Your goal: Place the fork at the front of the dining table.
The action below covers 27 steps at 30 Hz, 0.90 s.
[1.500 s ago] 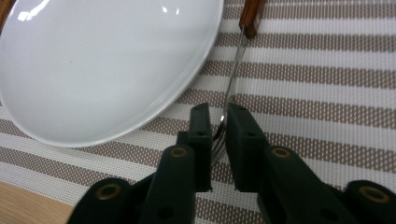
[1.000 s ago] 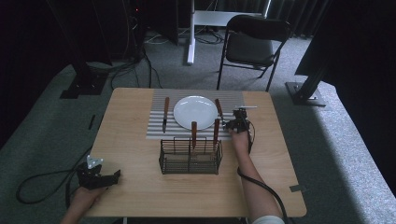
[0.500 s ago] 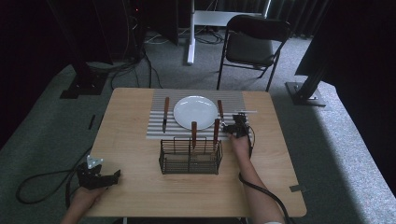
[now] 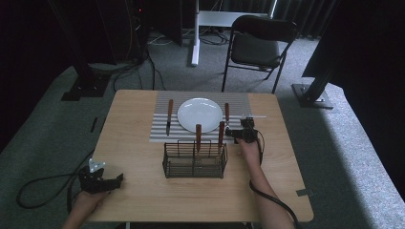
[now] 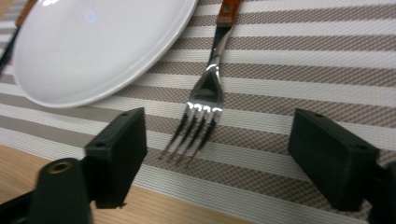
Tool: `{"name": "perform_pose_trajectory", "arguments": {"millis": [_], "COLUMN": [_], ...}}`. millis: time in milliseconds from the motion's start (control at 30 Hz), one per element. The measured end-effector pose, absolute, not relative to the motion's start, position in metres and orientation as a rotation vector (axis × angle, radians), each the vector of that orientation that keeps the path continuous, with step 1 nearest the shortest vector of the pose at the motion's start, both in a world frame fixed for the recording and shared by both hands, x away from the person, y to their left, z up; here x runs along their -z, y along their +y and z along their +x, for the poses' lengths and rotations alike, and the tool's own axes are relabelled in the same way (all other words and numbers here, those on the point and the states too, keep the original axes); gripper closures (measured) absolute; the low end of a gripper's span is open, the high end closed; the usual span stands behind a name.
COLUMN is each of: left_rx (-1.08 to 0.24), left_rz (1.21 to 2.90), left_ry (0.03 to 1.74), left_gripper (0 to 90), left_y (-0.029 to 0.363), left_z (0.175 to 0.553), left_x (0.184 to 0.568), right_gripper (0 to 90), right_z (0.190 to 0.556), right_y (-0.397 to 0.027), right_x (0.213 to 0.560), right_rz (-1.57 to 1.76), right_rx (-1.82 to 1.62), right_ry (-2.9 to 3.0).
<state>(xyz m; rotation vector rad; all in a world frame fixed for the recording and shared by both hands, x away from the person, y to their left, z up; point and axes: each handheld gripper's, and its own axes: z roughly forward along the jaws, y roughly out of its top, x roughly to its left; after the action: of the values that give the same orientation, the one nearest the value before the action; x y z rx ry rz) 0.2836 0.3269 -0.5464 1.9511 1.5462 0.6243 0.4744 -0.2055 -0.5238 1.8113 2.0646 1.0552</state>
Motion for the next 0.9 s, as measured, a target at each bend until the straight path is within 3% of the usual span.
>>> {"name": "perform_pose_trajectory", "arguments": {"millis": [900], "left_rx": [-0.624], "left_rz": [1.951], "left_ry": [1.546], "left_gripper": [0.0], "left_y": [0.327], "left_z": [0.284], "left_x": [0.546], "right_gripper": [15.1], "right_z": [0.417], "right_y": [-0.228], "right_x": [0.536], "right_rz": [1.633], "right_rx": [-1.026], "right_ry": [2.029]}}
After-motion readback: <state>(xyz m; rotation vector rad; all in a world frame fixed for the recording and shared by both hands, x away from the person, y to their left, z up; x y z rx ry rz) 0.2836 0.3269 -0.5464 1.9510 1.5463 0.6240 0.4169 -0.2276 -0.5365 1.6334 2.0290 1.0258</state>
